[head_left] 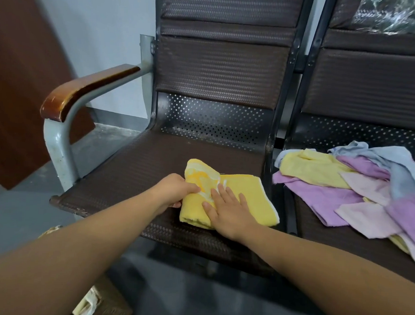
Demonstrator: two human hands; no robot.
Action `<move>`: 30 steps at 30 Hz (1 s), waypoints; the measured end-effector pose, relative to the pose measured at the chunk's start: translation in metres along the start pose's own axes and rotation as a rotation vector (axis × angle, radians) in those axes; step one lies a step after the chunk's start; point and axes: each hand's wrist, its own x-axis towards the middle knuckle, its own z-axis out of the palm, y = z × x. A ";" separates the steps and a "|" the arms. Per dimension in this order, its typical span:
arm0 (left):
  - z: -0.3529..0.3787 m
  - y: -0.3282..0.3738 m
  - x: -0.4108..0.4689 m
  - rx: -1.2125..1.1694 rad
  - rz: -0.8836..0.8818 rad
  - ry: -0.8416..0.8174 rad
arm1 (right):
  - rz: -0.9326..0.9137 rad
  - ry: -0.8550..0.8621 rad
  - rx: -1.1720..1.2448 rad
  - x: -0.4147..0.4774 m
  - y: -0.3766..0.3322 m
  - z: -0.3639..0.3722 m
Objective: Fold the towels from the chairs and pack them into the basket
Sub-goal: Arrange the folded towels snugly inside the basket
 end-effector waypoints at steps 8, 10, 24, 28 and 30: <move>-0.026 0.025 -0.028 0.124 0.121 0.265 | -0.048 -0.031 0.946 0.006 -0.041 -0.018; -0.025 0.029 -0.031 0.136 0.144 0.272 | 0.001 0.046 1.052 0.009 -0.033 -0.026; 0.026 0.022 -0.012 -0.061 0.004 0.008 | 0.499 0.024 1.017 0.005 0.026 -0.061; 0.033 0.012 0.003 -0.116 -0.101 0.040 | 0.493 -0.005 0.934 0.010 0.030 -0.056; 0.035 0.010 0.005 -0.201 -0.134 0.041 | 0.487 -0.041 0.938 0.011 0.031 -0.056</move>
